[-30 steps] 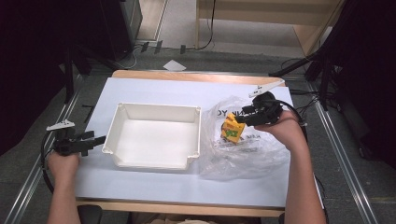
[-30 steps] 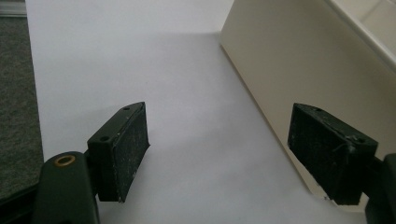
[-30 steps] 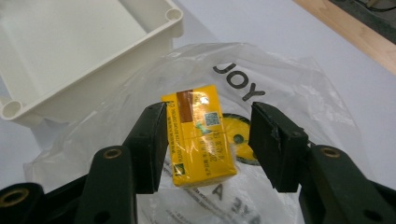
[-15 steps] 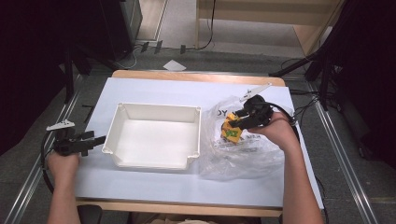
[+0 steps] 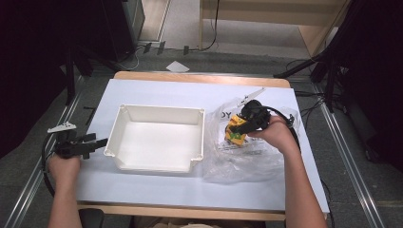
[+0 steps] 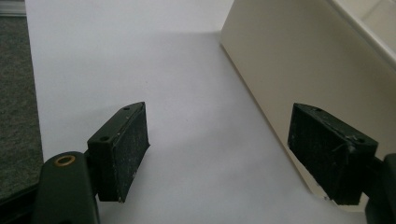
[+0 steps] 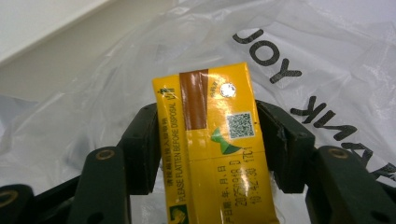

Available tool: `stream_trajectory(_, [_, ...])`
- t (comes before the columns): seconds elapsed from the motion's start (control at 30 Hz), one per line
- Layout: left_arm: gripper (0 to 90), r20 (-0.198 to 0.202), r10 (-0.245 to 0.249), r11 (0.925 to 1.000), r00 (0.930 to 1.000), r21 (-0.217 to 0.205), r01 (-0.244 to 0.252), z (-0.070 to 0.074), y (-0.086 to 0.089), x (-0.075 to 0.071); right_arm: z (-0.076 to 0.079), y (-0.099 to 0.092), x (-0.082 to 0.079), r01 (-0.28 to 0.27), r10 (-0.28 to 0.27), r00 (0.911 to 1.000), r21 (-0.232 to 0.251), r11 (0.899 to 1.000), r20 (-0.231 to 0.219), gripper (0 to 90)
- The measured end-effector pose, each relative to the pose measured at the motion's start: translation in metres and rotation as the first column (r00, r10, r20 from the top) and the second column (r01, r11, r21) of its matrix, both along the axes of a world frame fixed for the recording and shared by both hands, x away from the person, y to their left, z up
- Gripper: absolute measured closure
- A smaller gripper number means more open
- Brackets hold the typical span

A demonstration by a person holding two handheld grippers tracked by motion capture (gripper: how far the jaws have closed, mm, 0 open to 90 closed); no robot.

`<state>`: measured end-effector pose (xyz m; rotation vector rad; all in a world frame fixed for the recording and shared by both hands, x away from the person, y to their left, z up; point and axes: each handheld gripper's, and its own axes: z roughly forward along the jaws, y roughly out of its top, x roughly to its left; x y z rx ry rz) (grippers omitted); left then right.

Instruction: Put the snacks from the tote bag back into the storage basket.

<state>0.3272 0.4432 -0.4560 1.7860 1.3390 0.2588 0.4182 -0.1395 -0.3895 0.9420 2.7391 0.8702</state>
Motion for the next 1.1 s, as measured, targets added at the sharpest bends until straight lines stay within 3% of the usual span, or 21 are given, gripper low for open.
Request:
stream_trajectory(0.1, [21.6,-0.001,-0.001,1.0000,1.0000,0.001,0.001,0.000,0.000,0.000,-0.006,0.001,0.003,-0.001,0.001,0.9997,-0.008,1.000,-0.023,45.5])
stream_trajectory(0.5, [21.5,-0.003,-0.002,1.0000,1.0000,0.002,0.002,0.000,-0.001,0.001,-0.018,0.006,0.008,-0.016,0.015,0.9989,-0.011,1.000,-0.043,45.8])
stream_trajectory(0.7, [21.6,-0.003,-0.002,1.0000,1.0000,0.001,0.002,0.000,0.000,0.001,-0.022,0.006,0.008,-0.024,0.024,0.9995,0.008,1.000,-0.019,48.2])
stream_trajectory(1.1, [21.5,-0.002,-0.002,1.0000,1.0000,0.000,0.002,0.000,0.000,0.001,-0.019,0.006,0.010,-0.025,0.025,0.9993,-0.006,1.000,-0.028,50.6])
